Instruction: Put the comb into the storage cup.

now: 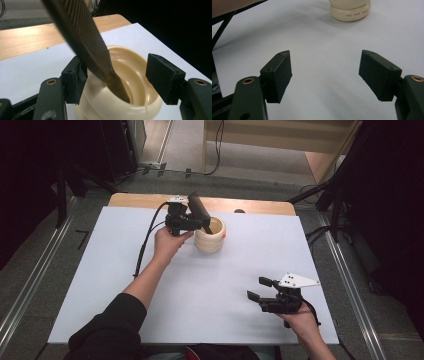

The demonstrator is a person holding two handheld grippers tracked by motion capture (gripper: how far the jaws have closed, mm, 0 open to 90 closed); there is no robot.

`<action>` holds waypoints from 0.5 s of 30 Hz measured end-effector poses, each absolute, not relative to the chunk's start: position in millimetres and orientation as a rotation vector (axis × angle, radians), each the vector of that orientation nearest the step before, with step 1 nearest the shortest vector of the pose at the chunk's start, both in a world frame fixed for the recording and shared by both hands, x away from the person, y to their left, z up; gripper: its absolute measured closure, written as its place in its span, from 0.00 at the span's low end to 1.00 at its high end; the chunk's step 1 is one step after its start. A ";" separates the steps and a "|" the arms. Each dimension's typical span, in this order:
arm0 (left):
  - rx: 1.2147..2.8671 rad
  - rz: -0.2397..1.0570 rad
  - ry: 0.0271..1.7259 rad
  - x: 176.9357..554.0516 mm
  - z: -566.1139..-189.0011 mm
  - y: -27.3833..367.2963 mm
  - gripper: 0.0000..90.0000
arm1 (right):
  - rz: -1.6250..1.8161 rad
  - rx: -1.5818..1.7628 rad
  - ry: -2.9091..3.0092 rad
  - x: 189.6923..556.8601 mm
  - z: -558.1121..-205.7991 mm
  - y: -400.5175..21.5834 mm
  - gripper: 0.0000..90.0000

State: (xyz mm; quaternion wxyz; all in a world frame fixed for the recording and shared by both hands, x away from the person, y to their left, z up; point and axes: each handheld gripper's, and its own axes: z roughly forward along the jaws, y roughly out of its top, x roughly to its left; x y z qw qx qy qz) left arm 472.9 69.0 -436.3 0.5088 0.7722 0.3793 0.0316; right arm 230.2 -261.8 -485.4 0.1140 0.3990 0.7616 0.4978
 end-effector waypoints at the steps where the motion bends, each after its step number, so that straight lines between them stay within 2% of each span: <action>1: 1.857 0.074 0.913 472.3 -436.7 70.3 0.38 | 1.460 1.173 2.234 230.1 -485.3 -261.7 0.27; 15: 1.857 0.005 0.919 462.9 -437.6 83.5 0.36 | 1.454 1.173 2.237 230.1 -485.5 -260.8 0.27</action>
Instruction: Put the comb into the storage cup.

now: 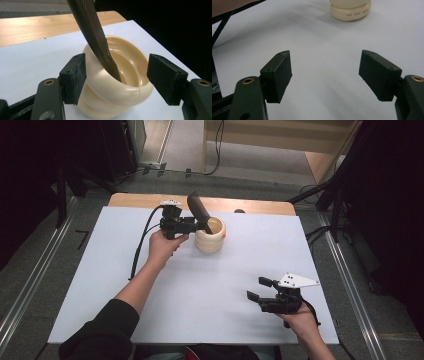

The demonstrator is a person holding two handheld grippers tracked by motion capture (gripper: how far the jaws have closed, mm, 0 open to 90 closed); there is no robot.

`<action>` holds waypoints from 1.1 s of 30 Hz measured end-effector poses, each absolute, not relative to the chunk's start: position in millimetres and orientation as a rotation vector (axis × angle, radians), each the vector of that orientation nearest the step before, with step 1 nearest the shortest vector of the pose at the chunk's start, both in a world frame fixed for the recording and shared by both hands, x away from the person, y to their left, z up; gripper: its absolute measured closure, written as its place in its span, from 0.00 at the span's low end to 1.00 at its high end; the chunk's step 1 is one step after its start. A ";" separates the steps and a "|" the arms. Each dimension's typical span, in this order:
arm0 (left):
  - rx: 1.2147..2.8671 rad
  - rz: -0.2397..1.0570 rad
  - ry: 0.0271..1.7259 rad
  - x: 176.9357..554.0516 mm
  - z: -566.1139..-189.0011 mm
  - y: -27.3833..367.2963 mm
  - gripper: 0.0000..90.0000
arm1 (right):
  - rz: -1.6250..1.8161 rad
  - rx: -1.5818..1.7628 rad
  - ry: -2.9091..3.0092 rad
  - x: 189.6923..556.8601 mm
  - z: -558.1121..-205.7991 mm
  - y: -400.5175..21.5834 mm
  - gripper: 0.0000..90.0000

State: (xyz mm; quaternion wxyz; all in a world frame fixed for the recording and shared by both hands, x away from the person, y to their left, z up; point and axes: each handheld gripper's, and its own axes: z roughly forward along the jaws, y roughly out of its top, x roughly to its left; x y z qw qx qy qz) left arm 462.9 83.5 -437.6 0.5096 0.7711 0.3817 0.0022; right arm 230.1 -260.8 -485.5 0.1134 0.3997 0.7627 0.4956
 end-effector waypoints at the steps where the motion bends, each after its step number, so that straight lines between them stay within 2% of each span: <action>1: 1.858 0.002 0.922 461.8 -437.8 84.2 0.36 | 1.454 1.172 2.237 230.2 -485.6 -260.9 0.27; 33: 1.872 -0.078 0.899 424.7 -447.1 111.7 0.34 | 1.449 1.170 2.255 231.4 -487.0 -260.6 0.27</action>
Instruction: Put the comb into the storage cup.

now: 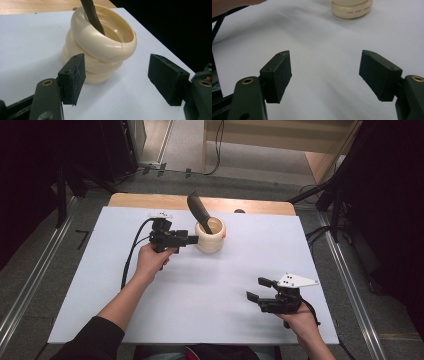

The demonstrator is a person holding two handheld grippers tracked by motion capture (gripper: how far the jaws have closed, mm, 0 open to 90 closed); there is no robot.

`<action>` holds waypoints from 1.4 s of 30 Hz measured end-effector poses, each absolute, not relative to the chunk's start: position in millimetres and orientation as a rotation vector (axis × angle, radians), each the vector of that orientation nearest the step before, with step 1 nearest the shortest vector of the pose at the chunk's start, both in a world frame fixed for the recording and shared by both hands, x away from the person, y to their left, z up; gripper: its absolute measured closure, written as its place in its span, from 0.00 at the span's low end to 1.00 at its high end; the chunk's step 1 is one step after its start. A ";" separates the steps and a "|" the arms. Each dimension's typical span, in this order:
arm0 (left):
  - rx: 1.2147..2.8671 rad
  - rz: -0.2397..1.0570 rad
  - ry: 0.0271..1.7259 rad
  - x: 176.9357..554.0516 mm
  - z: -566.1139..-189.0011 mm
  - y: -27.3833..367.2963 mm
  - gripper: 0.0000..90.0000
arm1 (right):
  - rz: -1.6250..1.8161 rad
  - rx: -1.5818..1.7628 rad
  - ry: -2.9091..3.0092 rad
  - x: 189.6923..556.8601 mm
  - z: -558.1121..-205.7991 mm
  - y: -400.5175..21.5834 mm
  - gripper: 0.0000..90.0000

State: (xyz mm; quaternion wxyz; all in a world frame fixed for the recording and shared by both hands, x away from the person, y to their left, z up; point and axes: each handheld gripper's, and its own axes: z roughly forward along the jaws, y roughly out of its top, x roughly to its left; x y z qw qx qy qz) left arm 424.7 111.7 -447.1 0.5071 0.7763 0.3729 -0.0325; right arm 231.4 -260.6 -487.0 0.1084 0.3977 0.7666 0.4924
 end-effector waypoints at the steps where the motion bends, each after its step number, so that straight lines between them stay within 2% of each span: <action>1: 1.872 -0.084 0.895 423.5 -446.8 112.2 0.33 | 1.450 1.172 2.254 231.4 -487.0 -260.5 0.27; 7: 1.849 -0.120 0.889 414.7 -444.5 116.7 0.32 | 1.448 1.170 2.257 231.5 -487.1 -260.6 0.27; 19: 1.846 -0.109 0.862 394.3 -441.9 127.7 0.32 | 1.449 1.178 2.262 231.7 -487.3 -260.5 0.27; 42: 1.946 -0.107 0.806 358.8 -448.5 139.6 0.32 | 1.441 1.184 2.275 232.4 -488.0 -260.2 0.27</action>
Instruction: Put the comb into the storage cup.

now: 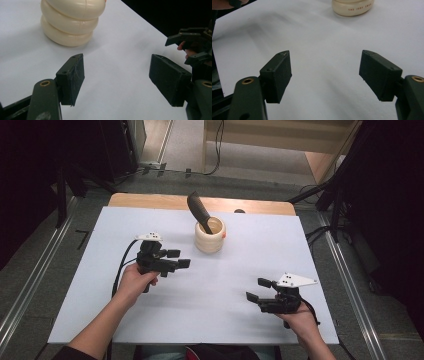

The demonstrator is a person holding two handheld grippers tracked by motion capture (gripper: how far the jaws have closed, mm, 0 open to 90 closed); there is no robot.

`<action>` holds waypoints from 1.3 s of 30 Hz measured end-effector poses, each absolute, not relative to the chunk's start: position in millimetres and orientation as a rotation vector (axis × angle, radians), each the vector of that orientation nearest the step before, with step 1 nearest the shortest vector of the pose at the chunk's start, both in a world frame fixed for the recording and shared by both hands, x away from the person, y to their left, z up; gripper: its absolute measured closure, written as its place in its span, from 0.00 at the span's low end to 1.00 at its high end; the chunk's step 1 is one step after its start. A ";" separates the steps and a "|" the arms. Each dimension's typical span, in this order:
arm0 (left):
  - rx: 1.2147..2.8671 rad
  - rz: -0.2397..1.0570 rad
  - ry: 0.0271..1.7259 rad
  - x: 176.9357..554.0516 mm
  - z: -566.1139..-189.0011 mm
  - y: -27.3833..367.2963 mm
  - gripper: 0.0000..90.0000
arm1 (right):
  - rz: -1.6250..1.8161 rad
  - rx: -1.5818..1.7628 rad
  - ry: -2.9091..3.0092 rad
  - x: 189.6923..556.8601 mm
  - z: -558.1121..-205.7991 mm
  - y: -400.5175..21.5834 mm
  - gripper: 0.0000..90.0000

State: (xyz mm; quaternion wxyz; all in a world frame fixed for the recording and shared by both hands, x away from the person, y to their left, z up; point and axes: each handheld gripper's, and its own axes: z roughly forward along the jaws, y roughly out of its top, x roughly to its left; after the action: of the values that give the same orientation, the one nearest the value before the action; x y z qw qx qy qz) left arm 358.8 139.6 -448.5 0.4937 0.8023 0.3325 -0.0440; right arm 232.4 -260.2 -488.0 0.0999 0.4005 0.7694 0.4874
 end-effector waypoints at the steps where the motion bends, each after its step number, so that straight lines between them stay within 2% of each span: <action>1: 1.950 -0.113 0.806 357.5 -448.9 139.9 0.32 | 1.439 1.183 2.275 232.4 -488.0 -260.3 0.27; 20: 1.984 -0.101 0.775 332.0 -454.8 155.2 0.31 | 1.433 1.188 2.278 233.1 -488.4 -260.3 0.27; 39: 1.983 -0.100 0.814 314.7 -457.2 178.6 0.29 | 1.429 1.187 2.288 233.7 -489.5 -260.3 0.27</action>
State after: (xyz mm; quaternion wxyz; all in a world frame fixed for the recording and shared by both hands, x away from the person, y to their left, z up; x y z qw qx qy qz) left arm 314.7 178.6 -457.2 0.4776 0.8119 0.3333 -0.0410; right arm 233.7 -260.3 -489.5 0.0970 0.4008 0.7728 0.4824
